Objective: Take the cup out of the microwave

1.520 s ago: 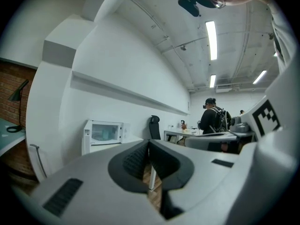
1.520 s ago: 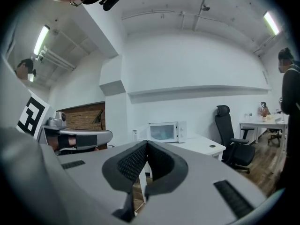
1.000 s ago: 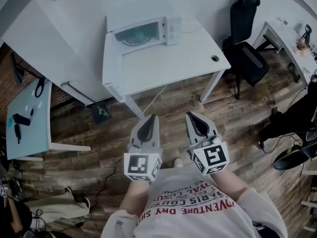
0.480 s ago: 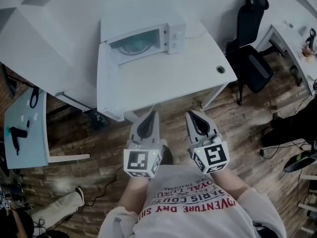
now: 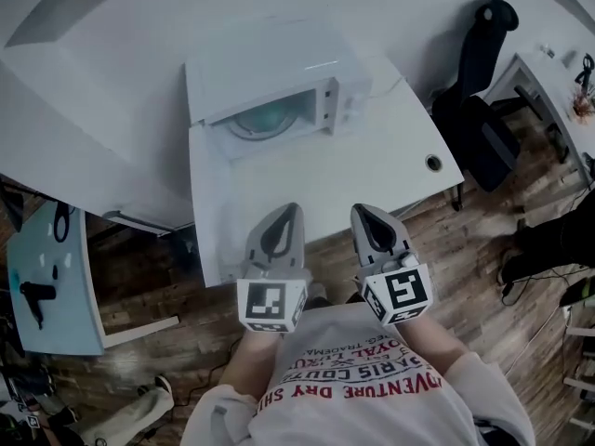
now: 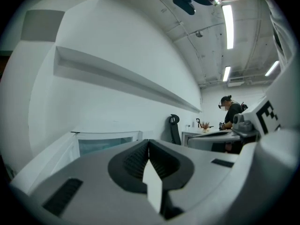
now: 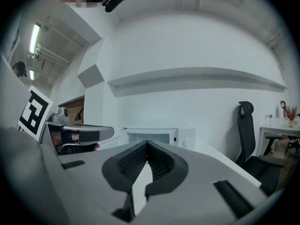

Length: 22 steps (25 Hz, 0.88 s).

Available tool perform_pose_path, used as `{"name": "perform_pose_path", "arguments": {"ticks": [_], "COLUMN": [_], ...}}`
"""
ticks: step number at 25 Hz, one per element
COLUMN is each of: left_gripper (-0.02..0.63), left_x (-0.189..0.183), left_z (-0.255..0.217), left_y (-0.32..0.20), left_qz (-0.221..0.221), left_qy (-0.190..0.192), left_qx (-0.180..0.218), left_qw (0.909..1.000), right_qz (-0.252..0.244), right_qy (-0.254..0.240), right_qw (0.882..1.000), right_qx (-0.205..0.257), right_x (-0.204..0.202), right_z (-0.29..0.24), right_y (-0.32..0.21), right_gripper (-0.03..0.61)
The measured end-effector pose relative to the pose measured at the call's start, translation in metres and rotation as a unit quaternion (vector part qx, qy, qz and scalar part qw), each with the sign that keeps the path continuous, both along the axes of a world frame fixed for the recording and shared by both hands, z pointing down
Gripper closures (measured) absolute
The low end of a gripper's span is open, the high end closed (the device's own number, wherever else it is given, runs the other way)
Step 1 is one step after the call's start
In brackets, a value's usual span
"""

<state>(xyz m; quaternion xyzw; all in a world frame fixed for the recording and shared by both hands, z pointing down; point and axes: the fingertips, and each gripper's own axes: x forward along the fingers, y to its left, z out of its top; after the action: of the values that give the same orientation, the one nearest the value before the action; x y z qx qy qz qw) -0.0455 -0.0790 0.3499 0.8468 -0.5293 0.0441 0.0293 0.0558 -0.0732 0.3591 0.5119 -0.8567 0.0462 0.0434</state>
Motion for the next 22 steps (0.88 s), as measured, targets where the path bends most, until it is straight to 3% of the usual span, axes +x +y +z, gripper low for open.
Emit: {"name": "perform_pose_path", "arguments": {"ticks": [7,16,22], "left_gripper": [0.606,0.606,0.606], "left_x": [-0.011,-0.03,-0.043], "left_z": [0.016,0.037,0.071], "left_y": [-0.063,-0.137,-0.172], "left_qz": [-0.015,-0.099,-0.163], "left_qy": [0.021,0.026,0.034], "left_qx": [-0.026,-0.049,-0.081], "left_qw": [0.9993,0.9935,0.9828], "right_qz": [-0.022,-0.103,-0.163], "right_qy": [0.003,0.016,0.036], "right_qw": [1.0,0.994,0.985], "right_qx": [-0.009,-0.022,-0.032], "right_x": [-0.018,-0.038,-0.052], "right_z": [0.012,0.025,0.045], "right_y": [-0.064,-0.158,-0.204], "right_gripper": [0.568,0.568,0.568]}}
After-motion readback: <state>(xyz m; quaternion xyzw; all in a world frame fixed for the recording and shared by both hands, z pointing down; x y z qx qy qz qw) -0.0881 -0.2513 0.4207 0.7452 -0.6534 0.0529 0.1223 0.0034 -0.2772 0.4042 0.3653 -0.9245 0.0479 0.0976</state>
